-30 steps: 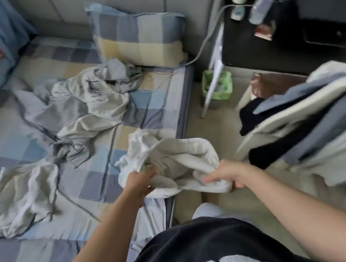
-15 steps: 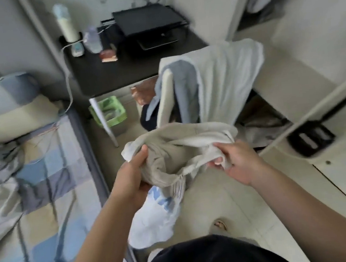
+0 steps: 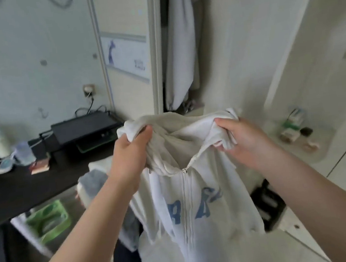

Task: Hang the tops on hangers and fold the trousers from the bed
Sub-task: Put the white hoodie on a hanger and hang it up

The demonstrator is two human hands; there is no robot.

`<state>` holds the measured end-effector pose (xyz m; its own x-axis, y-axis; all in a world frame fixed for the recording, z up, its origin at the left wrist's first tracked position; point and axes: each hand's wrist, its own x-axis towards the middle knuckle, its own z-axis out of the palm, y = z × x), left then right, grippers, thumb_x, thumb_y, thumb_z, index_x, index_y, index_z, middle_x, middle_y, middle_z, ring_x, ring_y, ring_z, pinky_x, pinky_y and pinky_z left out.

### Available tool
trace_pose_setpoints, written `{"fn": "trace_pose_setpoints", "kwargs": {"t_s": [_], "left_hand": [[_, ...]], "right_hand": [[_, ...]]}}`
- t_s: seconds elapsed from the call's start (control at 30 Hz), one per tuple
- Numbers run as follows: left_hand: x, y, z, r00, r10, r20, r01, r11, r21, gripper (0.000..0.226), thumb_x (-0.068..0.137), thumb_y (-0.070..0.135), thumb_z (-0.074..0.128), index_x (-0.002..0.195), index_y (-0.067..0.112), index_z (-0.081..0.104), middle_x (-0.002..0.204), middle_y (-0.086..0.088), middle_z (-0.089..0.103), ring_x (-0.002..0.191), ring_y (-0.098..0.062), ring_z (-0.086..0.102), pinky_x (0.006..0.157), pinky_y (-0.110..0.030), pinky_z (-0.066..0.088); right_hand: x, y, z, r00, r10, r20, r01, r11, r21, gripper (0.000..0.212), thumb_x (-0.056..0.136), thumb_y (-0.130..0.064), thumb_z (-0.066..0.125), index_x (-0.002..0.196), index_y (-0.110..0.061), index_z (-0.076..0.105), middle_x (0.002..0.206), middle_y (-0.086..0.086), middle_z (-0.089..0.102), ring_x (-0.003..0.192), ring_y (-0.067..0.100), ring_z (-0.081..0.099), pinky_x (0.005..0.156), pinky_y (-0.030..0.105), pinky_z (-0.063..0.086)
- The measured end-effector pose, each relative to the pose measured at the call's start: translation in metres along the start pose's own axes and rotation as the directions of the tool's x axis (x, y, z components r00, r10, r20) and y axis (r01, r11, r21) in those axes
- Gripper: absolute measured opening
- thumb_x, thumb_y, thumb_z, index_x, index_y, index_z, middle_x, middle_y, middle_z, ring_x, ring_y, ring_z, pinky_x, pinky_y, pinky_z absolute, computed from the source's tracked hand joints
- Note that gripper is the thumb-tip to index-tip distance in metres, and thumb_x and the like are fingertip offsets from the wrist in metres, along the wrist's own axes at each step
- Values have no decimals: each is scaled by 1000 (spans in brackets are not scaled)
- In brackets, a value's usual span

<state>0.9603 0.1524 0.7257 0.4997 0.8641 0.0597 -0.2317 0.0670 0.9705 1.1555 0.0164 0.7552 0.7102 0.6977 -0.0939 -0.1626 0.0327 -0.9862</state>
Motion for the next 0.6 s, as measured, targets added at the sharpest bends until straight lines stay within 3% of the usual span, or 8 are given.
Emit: {"fn": "trace_pose_setpoints", "kwargs": {"t_s": [0.1, 0.23, 0.3, 0.37, 0.43, 0.5, 0.6], "left_hand": [[50, 42, 60, 995, 87, 58, -87, 996, 3, 18, 94, 33, 66, 102, 17, 71, 94, -3, 79, 87, -23, 76, 70, -39, 61], [114, 102, 129, 972, 215, 91, -213, 977, -32, 8, 95, 30, 67, 93, 23, 68, 86, 4, 78, 85, -18, 76, 77, -36, 60], [144, 132, 156, 957, 266, 115, -264, 964, -35, 9, 96, 30, 65, 89, 25, 67, 81, 5, 78, 84, -17, 76, 69, -31, 58], [174, 160, 178, 941, 306, 146, -304, 952, -36, 10, 97, 29, 64, 88, 25, 65, 80, 4, 77, 85, -18, 76, 64, -29, 57], [204, 187, 194, 926, 341, 161, -339, 940, -40, 8, 97, 27, 64, 91, 22, 66, 89, -2, 77, 91, -23, 75, 77, -38, 62], [233, 213, 208, 911, 370, 180, -372, 928, -28, 7, 97, 27, 64, 95, 20, 66, 99, -8, 75, 95, -27, 74, 90, -47, 59], [279, 247, 228, 896, 397, 200, -395, 917, -49, 13, 98, 29, 62, 106, 18, 64, 105, -9, 73, 97, -28, 71, 92, -47, 59]], "right_hand": [[30, -66, -23, 991, -128, -35, 130, 990, 50, 8, 99, -10, 57, 91, -9, 60, 70, 7, 61, 60, 17, 62, 59, 33, 48], [66, -145, -41, 940, -330, -91, 327, 944, -43, 22, 96, -7, 60, 74, -13, 60, 63, 4, 60, 59, 19, 61, 61, 33, 50], [83, -179, -44, 904, -415, -108, 403, 908, -112, 17, 95, -8, 61, 79, -12, 64, 70, 5, 65, 70, 22, 64, 70, 38, 52], [100, -209, -42, 864, -484, -136, 458, 869, -187, 8, 96, -11, 61, 96, -6, 67, 90, 13, 68, 90, 29, 67, 87, 48, 53], [118, -237, -37, 820, -541, -185, 488, 831, -267, 20, 96, -13, 61, 111, 1, 63, 109, 23, 67, 105, 35, 67, 99, 53, 52], [137, -263, -30, 775, -602, -193, 526, 784, -330, 28, 97, -14, 59, 119, 4, 58, 120, 28, 63, 112, 37, 65, 100, 52, 51], [166, -303, -15, 720, -666, -194, 569, 727, -385, 30, 98, -18, 60, 121, 1, 59, 122, 22, 63, 114, 35, 63, 100, 47, 49]]}}
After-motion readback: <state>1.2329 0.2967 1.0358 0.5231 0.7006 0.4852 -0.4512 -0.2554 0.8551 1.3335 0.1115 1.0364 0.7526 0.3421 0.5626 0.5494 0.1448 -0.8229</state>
